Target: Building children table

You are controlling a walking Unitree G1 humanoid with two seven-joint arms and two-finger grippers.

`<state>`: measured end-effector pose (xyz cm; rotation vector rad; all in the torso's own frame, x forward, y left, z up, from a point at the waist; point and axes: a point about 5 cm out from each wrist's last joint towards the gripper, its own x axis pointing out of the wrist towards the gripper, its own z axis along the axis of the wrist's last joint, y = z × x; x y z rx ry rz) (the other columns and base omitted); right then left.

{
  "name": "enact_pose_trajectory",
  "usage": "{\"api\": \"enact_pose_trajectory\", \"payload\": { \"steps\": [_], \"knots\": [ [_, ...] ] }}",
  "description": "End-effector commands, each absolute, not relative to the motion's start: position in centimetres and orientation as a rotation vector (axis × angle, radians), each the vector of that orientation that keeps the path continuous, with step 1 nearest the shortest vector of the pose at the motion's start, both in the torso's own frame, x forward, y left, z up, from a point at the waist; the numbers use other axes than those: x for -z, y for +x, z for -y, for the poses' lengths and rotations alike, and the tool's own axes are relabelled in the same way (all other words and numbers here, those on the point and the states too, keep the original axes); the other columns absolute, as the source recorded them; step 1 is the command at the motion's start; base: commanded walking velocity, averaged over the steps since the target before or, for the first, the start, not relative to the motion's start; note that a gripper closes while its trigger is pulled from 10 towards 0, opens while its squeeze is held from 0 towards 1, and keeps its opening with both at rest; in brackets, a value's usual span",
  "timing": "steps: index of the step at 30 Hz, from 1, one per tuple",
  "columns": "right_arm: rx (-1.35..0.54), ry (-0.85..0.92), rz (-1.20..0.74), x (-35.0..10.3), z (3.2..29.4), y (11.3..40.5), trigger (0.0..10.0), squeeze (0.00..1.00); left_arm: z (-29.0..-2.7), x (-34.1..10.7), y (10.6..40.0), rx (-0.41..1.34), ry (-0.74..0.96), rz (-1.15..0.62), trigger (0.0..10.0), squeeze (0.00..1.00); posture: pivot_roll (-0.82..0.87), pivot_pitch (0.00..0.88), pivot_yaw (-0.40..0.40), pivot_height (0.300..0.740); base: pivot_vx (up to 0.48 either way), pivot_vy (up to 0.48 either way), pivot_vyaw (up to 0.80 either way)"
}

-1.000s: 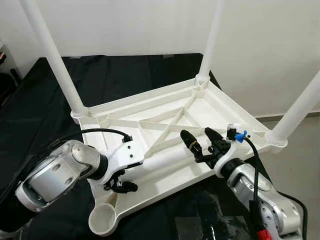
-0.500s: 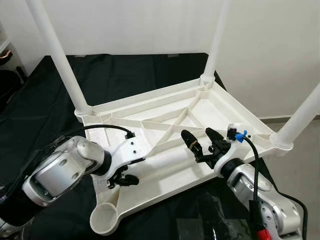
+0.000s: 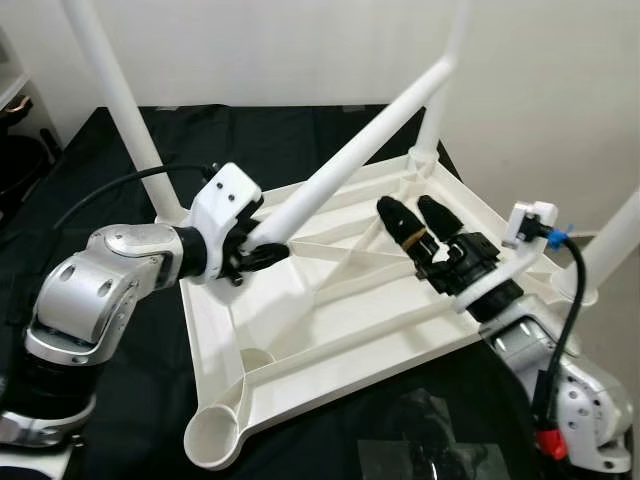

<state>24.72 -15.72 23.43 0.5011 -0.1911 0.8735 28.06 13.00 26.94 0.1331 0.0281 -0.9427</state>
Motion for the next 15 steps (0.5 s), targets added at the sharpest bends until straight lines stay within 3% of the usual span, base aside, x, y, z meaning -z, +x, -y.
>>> {"api": "enact_pose_trajectory", "payload": {
  "steps": [1, 2, 3, 7, 8, 9, 10, 11, 12, 13, 15],
  "knots": [
    [-1.003, 0.540, 0.222, -24.0, 16.1, 23.7, 10.0, 0.60, -12.7, -27.5, 26.9, 1.057, 0.077, 0.043, 0.0, 0.00, -0.03, 0.061, -0.024, 0.740, 0.000, 0.000, 0.00],
    [-1.003, 0.540, 0.222, -24.0, 16.1, 23.7, 10.0, 0.60, -12.7, -27.5, 26.9, 1.057, 0.077, 0.043, 0.0, 0.00, -0.03, 0.061, -0.024, 0.740, 0.000, 0.000, 0.00],
    [-1.111, 0.553, 0.227, -24.3, 16.3, 23.1, 10.0, 1.00, -12.3, -27.4, 26.2, 1.144, 0.015, 0.064, 1.9, 0.00, -0.03, 0.049, -0.026, 0.740, 0.000, 0.000, 0.00],
    [-1.255, 0.541, 0.221, -24.8, 16.8, 22.5, 10.0, 1.00, -11.6, -27.5, 24.8, 1.310, -0.129, 0.125, 2.0, 0.00, -0.03, 0.046, -0.025, 0.740, 0.000, 0.000, 0.00],
    [-1.283, 0.532, 0.221, -24.9, 17.1, 22.6, 10.0, 1.00, -11.4, -27.8, 24.2, 1.372, -0.197, 0.159, 3.2, 0.00, -0.03, 0.045, -0.024, 0.740, 0.000, 0.000, 0.00],
    [-1.283, 0.532, 0.221, -24.9, 17.1, 22.6, 10.0, 1.00, -11.4, -27.8, 24.2, 1.372, -0.197, 0.159, 3.2, 0.00, -0.03, 0.045, -0.024, 0.740, 0.000, 0.000, 0.00],
    [-1.287, 0.520, 0.223, -25.0, 17.4, 22.8, 10.0, 1.00, -11.4, -28.0, 23.8, 1.421, -0.238, 0.184, 4.7, 0.00, -0.03, 0.041, -0.025, 0.740, 0.000, 0.000, 0.00],
    [-1.287, 0.520, 0.223, -25.0, 17.4, 22.8, 10.0, 1.00, -11.4, -28.0, 23.8, 1.421, -0.238, 0.184, 4.7, 0.00, -0.03, 0.041, -0.025, 0.740, 0.000, 0.000, 0.00],
    [-1.286, 0.514, 0.226, -25.1, 17.6, 23.0, 10.0, 1.00, -11.4, -28.1, 23.6, 1.446, -0.258, 0.198, 10.0, 0.00, -0.03, 0.041, -0.025, 0.740, 0.000, 0.000, 0.00],
    [-1.320, 0.506, 0.226, -25.4, 17.8, 23.0, 10.0, 0.80, -11.4, -27.9, 22.9, 1.507, -0.257, 0.192, 10.0, 0.00, -0.03, 0.041, -0.023, 0.740, 0.000, 0.000, 0.00],
    [-1.340, 0.507, 0.223, -25.5, 17.8, 22.9, 10.0, 0.80, -11.4, -27.8, 22.8, 1.524, -0.253, 0.185, 10.0, 0.00, -0.03, 0.041, -0.023, 0.740, 0.000, 0.000, 0.00]
  ]
}}
